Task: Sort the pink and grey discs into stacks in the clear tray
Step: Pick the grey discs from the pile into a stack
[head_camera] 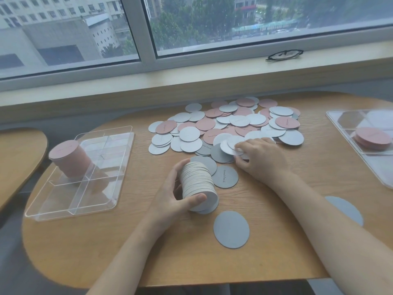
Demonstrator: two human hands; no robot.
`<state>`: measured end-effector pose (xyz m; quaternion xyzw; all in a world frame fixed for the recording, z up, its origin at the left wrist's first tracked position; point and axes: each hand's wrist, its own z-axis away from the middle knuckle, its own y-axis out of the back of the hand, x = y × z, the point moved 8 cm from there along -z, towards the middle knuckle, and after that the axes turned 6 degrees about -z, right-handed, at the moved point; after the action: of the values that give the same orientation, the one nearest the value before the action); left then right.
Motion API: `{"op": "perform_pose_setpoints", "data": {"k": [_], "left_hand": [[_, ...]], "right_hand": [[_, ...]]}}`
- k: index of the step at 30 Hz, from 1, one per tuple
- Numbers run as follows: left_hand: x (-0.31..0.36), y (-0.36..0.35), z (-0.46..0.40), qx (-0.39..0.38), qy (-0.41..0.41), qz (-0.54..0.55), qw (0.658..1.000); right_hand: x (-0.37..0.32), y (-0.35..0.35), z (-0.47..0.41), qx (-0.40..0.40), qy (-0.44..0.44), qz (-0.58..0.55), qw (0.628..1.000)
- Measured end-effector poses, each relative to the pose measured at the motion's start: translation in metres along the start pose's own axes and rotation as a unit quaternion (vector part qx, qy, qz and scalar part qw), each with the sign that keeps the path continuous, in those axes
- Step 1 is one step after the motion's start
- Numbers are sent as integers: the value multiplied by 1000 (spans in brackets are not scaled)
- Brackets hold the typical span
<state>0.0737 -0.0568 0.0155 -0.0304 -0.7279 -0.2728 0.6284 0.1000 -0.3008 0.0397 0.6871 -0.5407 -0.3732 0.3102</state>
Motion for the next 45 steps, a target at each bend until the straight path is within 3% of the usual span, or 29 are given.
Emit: {"op": "perform_pose_setpoints", "data": {"k": [4,9,12,16,22,27,37,45], "left_hand": [[-1,1,0,1,-1,-6,1000],[-2,1,-1,-1,-2,-7,1000],[-4,2,-2,-1,0,-7,1000],[-5,0,-2,-10,-2,-8,1000],[-4,-1,-3,-11,-20,-24,999],[-4,-4,-2,-19,-17,-13,1000],[0,-5,0,-32,-23,-33,999],[4,-6,0,-35,-35,-42,998]], "right_hand": [[-1,17,1,100,0,-10,995],[2,29,7,143,-36,-109,983],[-1,31,12,131,-81,-252,955],[-19,21,16,66,-147,-441,883],[-34,7,16,24,-148,-534,832],[-29,10,19,67,-153,-502,849],[-42,16,18,39,-114,-515,849],[-57,-4,20,-89,-61,-474,874]]}}
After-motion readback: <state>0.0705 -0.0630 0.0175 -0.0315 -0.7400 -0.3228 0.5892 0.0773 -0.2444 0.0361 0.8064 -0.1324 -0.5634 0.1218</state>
